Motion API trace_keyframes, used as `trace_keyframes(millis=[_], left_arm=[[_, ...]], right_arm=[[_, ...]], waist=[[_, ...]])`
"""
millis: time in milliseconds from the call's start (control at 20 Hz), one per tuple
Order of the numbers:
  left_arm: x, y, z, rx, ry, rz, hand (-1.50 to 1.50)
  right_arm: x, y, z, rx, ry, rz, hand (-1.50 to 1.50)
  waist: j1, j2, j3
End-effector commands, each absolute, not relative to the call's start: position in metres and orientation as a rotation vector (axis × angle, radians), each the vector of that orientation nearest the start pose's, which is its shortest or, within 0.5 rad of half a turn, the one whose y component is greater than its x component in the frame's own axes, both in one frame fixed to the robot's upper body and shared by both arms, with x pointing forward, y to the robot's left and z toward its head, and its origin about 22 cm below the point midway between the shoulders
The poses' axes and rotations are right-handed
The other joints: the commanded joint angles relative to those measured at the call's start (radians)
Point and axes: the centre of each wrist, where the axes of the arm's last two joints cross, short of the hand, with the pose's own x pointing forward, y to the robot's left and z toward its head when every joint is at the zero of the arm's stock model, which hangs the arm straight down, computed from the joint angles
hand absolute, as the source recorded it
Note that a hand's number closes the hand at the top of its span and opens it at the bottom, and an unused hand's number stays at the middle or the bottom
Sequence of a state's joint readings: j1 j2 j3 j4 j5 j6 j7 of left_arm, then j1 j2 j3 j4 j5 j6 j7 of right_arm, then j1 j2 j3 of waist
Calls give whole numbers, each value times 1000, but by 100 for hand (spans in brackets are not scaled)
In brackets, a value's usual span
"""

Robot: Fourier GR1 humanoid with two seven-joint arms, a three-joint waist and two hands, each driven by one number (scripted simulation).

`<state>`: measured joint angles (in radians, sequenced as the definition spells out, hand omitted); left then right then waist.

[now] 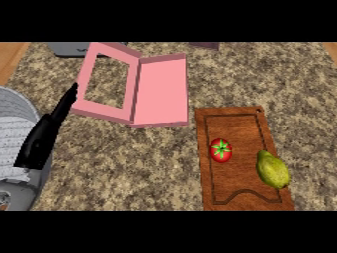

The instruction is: Pick the pear from the cutting board and place it in the cardboard box

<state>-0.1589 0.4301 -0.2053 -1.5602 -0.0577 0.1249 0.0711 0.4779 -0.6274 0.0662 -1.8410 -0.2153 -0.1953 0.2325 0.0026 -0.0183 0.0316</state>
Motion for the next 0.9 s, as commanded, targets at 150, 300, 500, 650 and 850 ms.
trace_keyframes(millis=[150,300,500,650,850], left_arm=[[264,271,11,305,-1471,-418,0],[260,278,16,302,-1464,-424,0],[255,281,11,313,-1463,-420,0],[274,274,6,340,-1478,-423,0],[271,273,14,325,-1478,-433,0]], right_arm=[[142,-344,28,-405,-1100,211,-150],[161,-333,21,-391,-1096,215,-150],[162,-330,23,-386,-1097,217,-150],[174,-322,12,-407,-1070,246,-150],[178,-320,7,-392,-1064,232,-150]], waist=[[-2,23,-32],[16,23,-32],[3,20,-32],[-6,27,-33],[-3,23,-32]])
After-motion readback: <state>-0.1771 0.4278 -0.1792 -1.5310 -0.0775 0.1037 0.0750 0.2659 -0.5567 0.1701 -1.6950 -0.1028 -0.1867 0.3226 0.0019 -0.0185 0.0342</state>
